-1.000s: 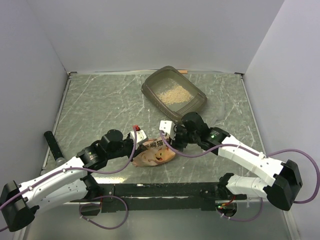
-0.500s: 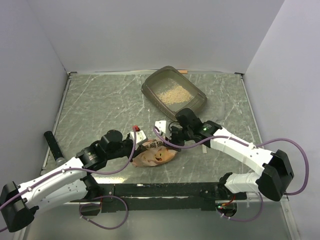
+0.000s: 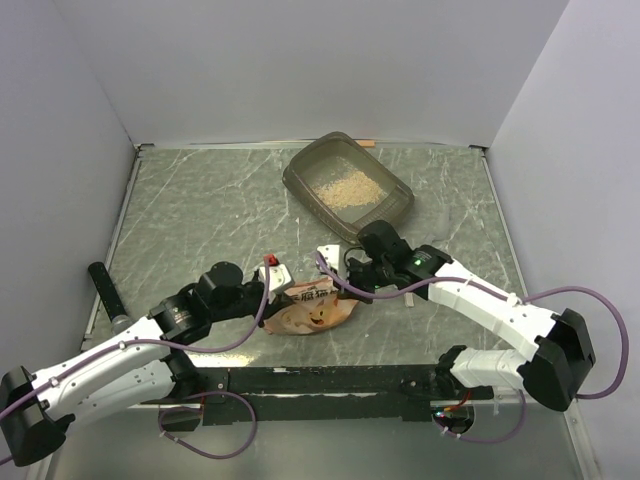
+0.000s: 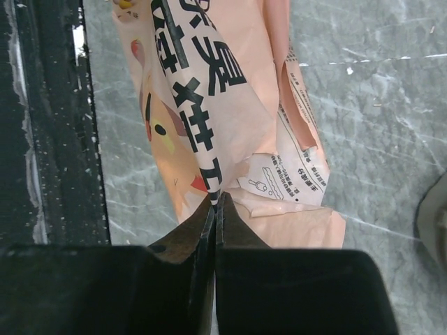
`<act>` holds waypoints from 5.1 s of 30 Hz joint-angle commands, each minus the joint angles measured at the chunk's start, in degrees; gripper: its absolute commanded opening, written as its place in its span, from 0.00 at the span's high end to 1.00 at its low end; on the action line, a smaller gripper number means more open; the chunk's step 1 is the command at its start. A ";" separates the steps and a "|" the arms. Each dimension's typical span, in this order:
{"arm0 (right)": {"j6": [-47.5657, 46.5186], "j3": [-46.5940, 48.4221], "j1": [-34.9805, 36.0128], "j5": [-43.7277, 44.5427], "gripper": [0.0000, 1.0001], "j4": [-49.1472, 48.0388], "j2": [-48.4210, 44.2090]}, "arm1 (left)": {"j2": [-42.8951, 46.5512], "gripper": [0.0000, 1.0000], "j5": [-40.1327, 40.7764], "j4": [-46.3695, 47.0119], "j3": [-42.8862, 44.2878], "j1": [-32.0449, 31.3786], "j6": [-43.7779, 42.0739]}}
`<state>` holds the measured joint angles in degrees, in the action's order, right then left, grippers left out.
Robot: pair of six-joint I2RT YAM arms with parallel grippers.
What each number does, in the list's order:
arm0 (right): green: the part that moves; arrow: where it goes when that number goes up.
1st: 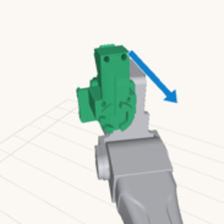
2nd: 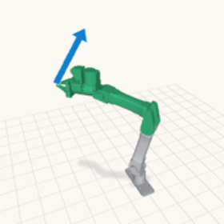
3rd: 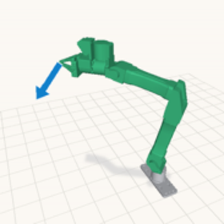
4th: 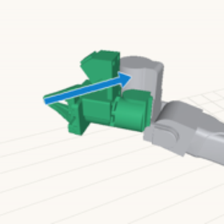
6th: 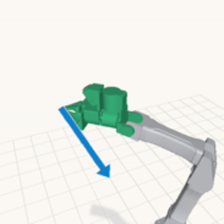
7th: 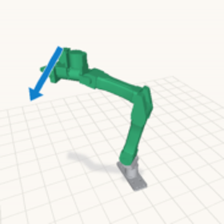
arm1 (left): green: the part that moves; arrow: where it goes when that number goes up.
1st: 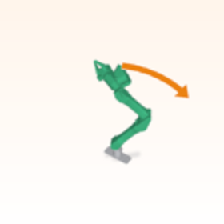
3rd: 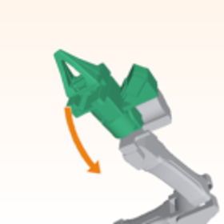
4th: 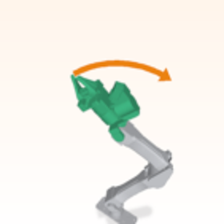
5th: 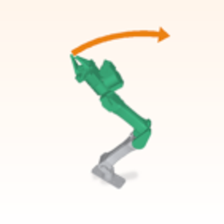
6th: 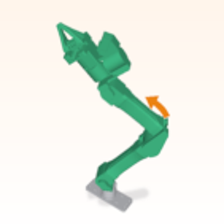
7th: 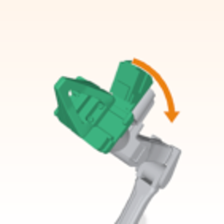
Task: Fill the litter box with clean litter
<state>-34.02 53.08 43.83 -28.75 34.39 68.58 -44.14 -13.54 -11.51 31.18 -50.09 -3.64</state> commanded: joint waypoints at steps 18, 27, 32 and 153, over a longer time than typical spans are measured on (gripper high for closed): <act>8.62 -4.04 0.46 3.88 1.00 1.56 -8.55 | -14.56 0.63 -22.58 5.79 9.69 -2.21 -2.25; 8.18 -3.95 0.55 4.32 1.00 1.38 -8.99 | -18.44 0.64 -11.88 0.62 8.55 -7.13 -4.71; 8.18 -3.95 0.46 4.14 1.00 1.91 -9.25 | -14.49 0.63 -3.09 2.10 7.23 -7.92 -5.15; 50.28 11.16 -14.57 48.53 1.00 12.80 9.22 | -2.35 0.62 12.58 -5.80 9.23 -7.92 -3.48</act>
<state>16.84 59.61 28.88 21.12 44.66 85.78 -46.09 -1.63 -16.99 35.68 -58.08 -6.46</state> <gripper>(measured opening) 0.017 0.339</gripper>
